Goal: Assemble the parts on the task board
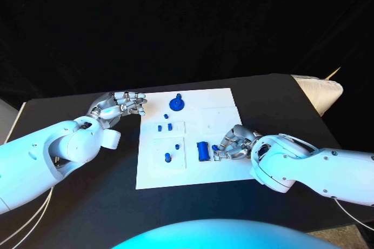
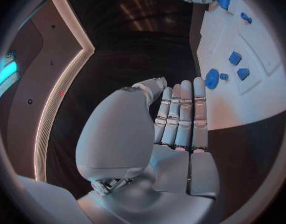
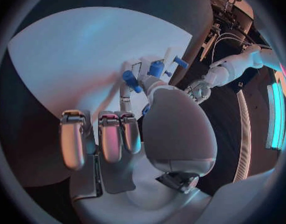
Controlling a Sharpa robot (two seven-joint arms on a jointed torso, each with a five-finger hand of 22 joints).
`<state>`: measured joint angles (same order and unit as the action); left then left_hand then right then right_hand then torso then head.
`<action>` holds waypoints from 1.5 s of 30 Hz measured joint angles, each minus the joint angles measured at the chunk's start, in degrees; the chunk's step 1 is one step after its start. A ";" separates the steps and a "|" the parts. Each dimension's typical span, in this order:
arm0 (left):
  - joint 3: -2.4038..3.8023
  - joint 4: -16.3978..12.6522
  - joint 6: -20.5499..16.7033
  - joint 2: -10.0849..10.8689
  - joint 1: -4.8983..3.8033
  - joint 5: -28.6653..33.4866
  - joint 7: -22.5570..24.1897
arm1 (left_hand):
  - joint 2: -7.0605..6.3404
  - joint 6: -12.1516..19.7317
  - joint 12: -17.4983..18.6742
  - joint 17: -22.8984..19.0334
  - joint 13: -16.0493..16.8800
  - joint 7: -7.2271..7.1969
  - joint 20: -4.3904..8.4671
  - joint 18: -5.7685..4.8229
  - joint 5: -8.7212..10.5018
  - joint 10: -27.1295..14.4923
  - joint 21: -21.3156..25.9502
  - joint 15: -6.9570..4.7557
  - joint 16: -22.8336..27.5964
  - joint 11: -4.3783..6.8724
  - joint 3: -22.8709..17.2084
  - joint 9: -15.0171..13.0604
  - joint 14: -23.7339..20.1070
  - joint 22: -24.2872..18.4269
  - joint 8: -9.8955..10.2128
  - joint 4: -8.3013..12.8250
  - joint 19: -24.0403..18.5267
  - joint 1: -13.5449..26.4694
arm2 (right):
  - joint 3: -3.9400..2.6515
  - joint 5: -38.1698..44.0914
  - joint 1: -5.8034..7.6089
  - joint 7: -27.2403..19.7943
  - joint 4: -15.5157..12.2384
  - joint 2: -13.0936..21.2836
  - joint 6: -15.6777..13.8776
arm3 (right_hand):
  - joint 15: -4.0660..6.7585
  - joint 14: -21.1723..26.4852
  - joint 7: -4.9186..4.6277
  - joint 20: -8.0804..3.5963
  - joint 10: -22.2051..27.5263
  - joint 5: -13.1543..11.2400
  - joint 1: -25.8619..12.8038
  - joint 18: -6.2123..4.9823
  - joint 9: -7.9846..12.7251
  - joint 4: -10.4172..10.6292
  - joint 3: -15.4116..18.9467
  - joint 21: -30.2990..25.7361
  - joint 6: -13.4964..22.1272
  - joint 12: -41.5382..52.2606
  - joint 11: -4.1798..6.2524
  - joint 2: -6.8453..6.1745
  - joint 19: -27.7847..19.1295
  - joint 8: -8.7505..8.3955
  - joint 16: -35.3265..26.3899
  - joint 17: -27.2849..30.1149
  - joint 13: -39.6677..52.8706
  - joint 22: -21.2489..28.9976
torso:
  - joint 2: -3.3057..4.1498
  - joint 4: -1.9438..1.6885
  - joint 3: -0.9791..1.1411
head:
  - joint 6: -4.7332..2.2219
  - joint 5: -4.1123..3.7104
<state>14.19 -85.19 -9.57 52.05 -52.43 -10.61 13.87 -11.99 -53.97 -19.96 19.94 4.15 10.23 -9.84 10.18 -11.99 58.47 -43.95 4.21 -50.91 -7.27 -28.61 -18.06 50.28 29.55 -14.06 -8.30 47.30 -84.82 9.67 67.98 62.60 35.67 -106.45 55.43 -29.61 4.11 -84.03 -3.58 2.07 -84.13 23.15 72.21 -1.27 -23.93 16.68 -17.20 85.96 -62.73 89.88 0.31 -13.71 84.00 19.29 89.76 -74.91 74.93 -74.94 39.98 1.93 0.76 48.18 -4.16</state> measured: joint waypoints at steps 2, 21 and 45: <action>0.00 0.00 0.01 0.01 0.00 0.00 -0.02 | 0.00 0.00 0.00 0.00 0.00 0.00 0.00 0.00 0.00 0.00 0.00 0.00 0.00 0.00 0.00 0.00 0.00 0.00 0.00 0.00 0.00 0.00 | 0.00 -0.13 0.00 0.08 0.01 -0.08 0.00 | 0.00 0.00 0.00 0.00 0.00 -0.41 -0.28 0.00 0.00 -0.05 0.37 0.00 0.00 0.00 0.00 0.28 0.00 0.00 0.00 0.00 0.00 0.00 | 0.00 0.01 0.00 | 0.01 0.07; 0.00 0.00 0.03 0.25 0.00 0.02 -0.27 | 0.31 0.00 0.00 0.05 -0.01 0.00 0.00 0.00 0.00 0.00 0.22 0.00 0.00 0.00 0.16 -0.05 0.00 -0.06 0.00 -0.16 0.00 0.31 | 0.01 -0.69 -0.06 0.51 -0.17 0.09 0.57 | 0.00 0.00 0.00 0.00 0.00 -0.65 -2.72 0.00 -0.01 0.00 1.08 0.72 0.00 0.00 0.00 1.82 0.00 0.02 0.00 0.00 -0.01 0.02 | -0.02 -0.01 -0.02 | 0.23 0.14; 0.00 0.05 0.05 0.29 0.00 0.06 -0.42 | 0.30 0.00 0.29 0.04 -0.02 0.00 0.00 0.00 0.00 0.00 0.22 0.00 0.00 0.00 0.15 -0.03 0.00 -0.15 0.24 -0.16 0.00 0.30 | 0.02 -0.67 -0.07 0.85 -1.02 0.48 1.29 | 0.00 0.00 0.00 0.00 0.21 -0.39 -7.67 0.00 -0.24 0.04 2.34 0.90 0.00 0.00 0.20 2.39 0.00 0.67 0.00 0.00 -0.02 0.03 | -0.01 -0.01 -0.03 | 0.59 0.20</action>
<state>14.19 -85.14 -9.52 52.34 -52.43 -10.55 13.45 -11.69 -53.97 -19.67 19.98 4.13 10.23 -9.84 10.18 -11.99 58.47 -43.73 4.21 -50.91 -7.27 -28.46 -18.09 50.28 29.41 -13.82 -8.46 47.30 -84.52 9.69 67.31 62.53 36.52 -107.46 55.92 -28.31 4.11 -84.02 -3.58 2.06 -83.92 22.76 64.54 -1.27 -24.16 16.72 -14.86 86.86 -62.73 89.88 0.51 -11.32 84.00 19.96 89.76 -74.91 74.91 -74.92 39.97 1.92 0.74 48.76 -3.96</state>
